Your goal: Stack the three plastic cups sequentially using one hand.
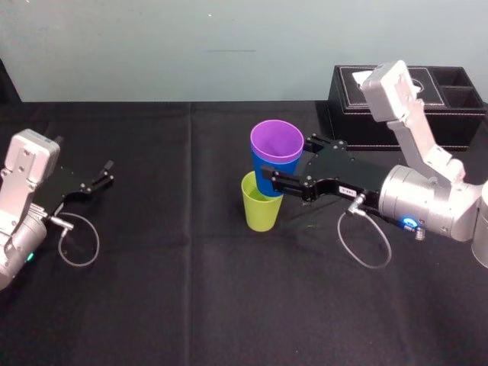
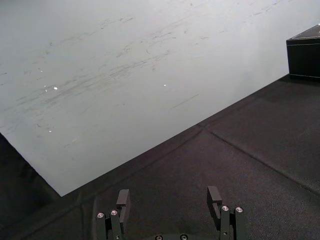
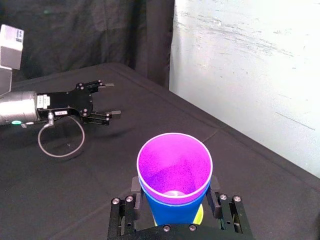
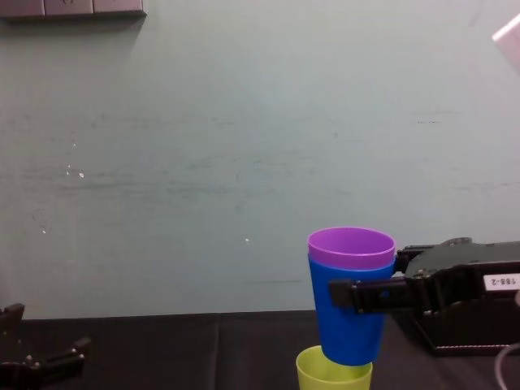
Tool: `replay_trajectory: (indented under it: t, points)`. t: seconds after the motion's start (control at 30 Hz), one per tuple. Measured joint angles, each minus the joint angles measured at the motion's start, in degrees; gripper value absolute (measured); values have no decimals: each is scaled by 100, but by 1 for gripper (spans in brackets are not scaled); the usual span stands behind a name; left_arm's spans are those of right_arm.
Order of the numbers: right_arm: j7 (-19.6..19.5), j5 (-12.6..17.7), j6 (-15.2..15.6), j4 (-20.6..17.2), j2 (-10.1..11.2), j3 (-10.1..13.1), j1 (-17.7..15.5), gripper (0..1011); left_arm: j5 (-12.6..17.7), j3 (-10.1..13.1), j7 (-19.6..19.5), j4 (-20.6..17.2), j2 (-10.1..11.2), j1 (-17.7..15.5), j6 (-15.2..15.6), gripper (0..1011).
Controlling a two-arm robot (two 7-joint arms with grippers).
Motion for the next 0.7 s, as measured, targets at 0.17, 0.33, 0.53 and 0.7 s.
replay_trajectory:
  t: [0.17, 0.33, 0.53, 0.7]
  points:
    - [54, -28, -53, 196, -87, -94, 134, 772, 0, 0, 0, 0, 0, 0, 0, 1011]
    - [95, -42, -91, 343, -146, -159, 237, 772, 0, 0, 0, 0, 0, 0, 0, 1012]
    - [131, -83, -126, 484, -200, -232, 323, 772, 0, 0, 0, 0, 0, 0, 0, 1011]
    - [144, -120, -155, 566, -227, -277, 356, 772, 0, 0, 0, 0, 0, 0, 0, 1011]
